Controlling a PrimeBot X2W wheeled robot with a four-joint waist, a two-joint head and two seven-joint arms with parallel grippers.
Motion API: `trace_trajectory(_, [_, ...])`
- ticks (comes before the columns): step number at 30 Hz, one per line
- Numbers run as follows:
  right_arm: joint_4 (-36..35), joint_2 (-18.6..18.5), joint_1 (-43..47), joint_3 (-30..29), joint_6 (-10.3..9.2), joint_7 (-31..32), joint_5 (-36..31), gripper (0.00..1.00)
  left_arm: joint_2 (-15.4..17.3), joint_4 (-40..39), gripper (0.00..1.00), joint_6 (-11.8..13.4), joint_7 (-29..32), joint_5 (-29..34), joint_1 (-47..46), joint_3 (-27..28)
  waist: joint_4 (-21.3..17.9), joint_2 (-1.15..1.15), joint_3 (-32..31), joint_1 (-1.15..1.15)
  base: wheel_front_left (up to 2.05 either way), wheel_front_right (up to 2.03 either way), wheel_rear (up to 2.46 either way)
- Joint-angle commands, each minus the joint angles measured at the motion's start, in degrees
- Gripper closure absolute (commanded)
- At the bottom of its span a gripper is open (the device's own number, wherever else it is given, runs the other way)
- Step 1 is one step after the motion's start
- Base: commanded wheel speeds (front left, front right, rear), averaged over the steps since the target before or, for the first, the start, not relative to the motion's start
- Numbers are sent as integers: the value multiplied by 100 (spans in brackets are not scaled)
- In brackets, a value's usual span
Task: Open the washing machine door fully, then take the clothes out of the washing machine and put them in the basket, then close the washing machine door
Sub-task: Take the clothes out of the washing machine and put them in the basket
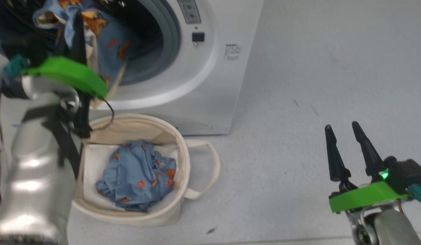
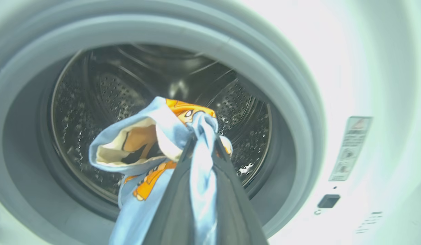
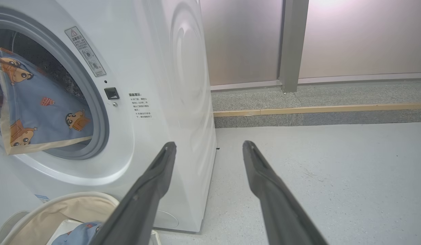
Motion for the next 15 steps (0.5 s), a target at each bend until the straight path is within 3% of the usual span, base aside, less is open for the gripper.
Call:
trace_trajectory(1, [-180, -93, 53, 56, 3, -70, -44, 0, 200, -523, 100, -24, -67, 35, 141, 156, 133, 0, -232, 0, 0, 0, 0])
trace_trajectory(8, [-228, -67, 264, -86, 3, -70, -67, 0, 61, -2601, 100, 102, 16, 16, 1628, 153, 280, 0, -482, 0, 0, 0, 0])
trace_trajectory(15, [-227, -57, 363, -127, 3, -70, -65, 0, 15, -5035, 100, 453, 748, -156, 3129, 122, 355, 0, -589, 0, 0, 0, 0])
